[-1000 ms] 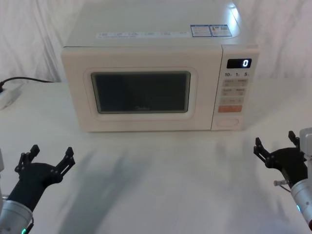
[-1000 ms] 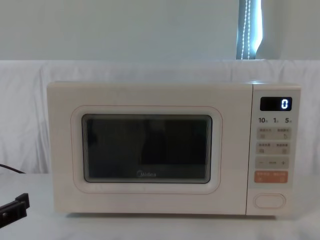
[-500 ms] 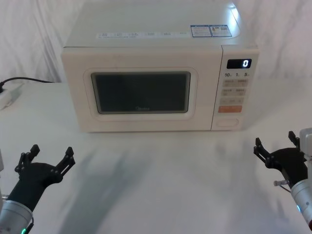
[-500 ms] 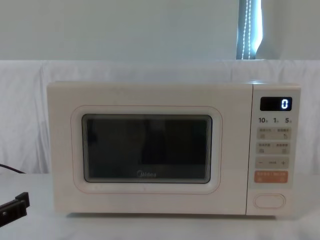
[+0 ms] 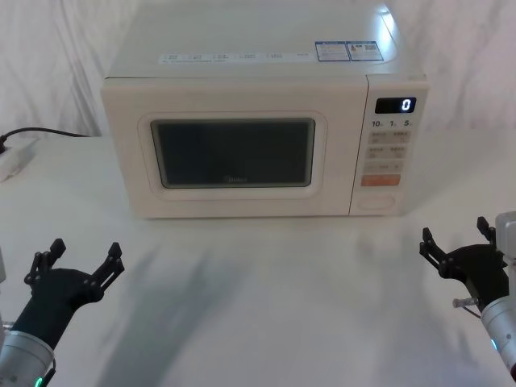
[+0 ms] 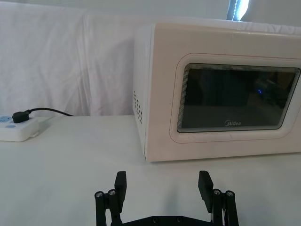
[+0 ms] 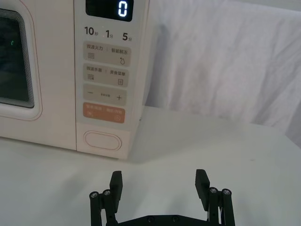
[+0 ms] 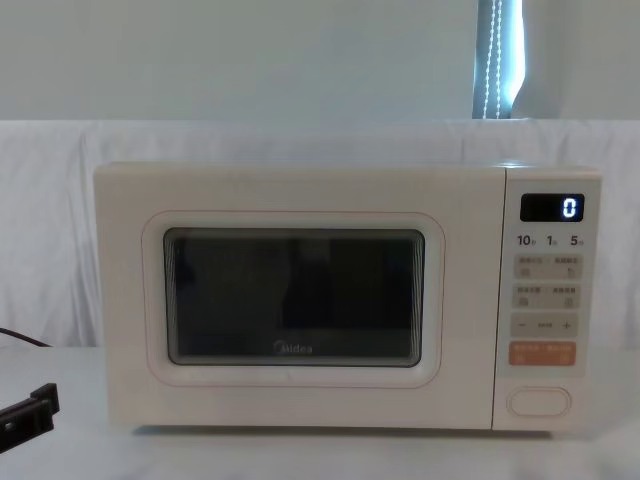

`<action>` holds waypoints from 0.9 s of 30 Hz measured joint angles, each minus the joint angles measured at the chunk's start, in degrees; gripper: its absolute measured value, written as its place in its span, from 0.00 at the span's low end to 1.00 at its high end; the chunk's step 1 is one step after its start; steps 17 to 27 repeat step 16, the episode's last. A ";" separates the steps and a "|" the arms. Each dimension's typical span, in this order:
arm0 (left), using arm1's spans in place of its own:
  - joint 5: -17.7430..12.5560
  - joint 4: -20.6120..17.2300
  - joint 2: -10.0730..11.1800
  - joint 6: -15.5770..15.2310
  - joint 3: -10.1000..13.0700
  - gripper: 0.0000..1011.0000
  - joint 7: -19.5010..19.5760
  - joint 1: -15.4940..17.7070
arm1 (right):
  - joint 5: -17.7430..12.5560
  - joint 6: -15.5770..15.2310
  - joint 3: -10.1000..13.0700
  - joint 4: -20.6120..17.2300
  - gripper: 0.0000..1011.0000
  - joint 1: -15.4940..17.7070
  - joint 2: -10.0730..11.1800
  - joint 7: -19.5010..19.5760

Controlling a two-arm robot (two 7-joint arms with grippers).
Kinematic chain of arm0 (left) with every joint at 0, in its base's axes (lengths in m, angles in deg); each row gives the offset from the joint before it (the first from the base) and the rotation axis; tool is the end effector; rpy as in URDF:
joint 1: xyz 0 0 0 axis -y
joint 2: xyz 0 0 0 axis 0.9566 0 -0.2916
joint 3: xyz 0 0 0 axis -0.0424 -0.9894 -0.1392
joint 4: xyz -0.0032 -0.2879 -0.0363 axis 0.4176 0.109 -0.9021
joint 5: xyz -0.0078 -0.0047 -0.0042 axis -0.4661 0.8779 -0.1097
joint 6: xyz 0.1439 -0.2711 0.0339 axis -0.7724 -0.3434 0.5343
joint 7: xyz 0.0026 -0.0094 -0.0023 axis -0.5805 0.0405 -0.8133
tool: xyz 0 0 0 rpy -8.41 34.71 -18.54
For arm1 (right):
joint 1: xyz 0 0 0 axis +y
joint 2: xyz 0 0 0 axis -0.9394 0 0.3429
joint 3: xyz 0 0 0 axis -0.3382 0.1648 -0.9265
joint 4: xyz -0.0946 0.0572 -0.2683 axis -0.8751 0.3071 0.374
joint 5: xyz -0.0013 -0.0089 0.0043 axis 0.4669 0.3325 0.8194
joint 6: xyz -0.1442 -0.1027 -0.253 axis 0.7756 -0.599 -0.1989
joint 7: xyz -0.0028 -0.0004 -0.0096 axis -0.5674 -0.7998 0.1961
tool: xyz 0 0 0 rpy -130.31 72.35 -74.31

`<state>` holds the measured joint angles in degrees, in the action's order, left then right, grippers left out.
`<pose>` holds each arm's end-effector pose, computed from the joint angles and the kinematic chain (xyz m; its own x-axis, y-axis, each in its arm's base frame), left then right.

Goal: Press the button to open the microwave door with one hand; close the microwave door with the other hand.

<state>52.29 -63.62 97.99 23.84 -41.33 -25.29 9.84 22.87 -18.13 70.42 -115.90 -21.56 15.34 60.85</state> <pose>0.2942 0.0724 -0.2885 0.2099 0.9760 -0.0582 -0.9777 0.2093 -0.0150 0.3354 -0.0249 -0.3150 0.0910 -0.9852 0.1450 0.9958 0.0917 -0.0023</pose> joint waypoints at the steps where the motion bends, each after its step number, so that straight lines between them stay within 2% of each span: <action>1: 0.00 0.00 0.00 0.00 0.00 0.99 0.00 0.00 | 0.00 0.00 0.00 0.00 0.99 0.00 0.00 0.00; 27: 0.01 0.00 0.00 0.00 0.00 0.99 0.00 0.00 | 0.00 0.00 0.00 0.00 0.99 0.00 0.00 0.00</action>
